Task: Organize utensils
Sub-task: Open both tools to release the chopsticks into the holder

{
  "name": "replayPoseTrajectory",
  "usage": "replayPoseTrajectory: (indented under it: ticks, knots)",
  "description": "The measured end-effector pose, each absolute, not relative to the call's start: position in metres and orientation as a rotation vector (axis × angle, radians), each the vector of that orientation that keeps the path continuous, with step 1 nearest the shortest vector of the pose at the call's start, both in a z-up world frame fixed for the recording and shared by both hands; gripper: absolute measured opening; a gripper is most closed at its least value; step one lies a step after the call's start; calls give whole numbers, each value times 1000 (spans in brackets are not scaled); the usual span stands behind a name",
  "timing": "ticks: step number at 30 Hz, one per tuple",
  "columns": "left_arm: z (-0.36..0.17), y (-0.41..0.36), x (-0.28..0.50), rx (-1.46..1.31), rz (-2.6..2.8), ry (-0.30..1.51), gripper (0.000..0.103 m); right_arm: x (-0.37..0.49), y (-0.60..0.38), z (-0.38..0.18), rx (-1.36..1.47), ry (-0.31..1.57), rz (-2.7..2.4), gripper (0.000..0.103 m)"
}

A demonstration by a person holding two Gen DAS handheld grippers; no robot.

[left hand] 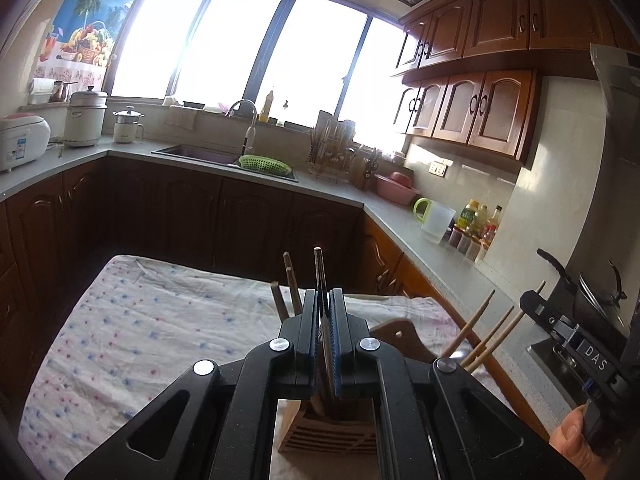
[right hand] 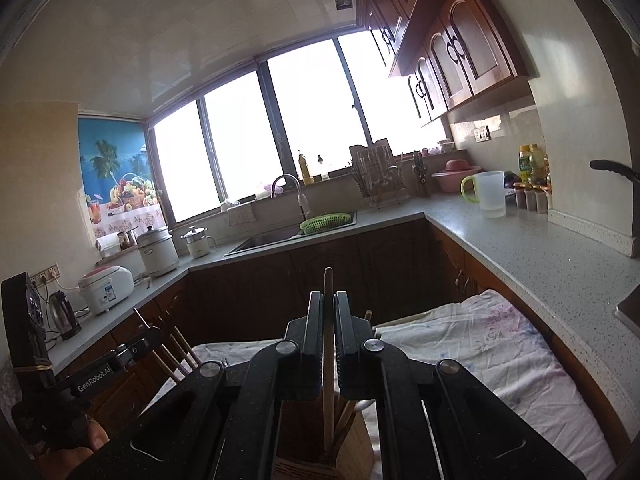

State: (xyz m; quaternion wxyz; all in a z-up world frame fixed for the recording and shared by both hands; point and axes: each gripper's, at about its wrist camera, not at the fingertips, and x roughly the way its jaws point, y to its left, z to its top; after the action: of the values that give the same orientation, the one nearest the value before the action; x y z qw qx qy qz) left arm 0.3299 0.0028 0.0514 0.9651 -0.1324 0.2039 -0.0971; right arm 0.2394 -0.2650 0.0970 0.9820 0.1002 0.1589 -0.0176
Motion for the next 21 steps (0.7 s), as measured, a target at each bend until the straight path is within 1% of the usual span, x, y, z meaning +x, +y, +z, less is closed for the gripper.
replayPoseTrajectory:
  ticks: [7,21]
  knots:
    - [43,4,332,-246,-212,463,4,243,-272,75,227,396,-40,5]
    - [48,1,332,-232,-206,471,5,243,-272,77,232,413,-39,5]
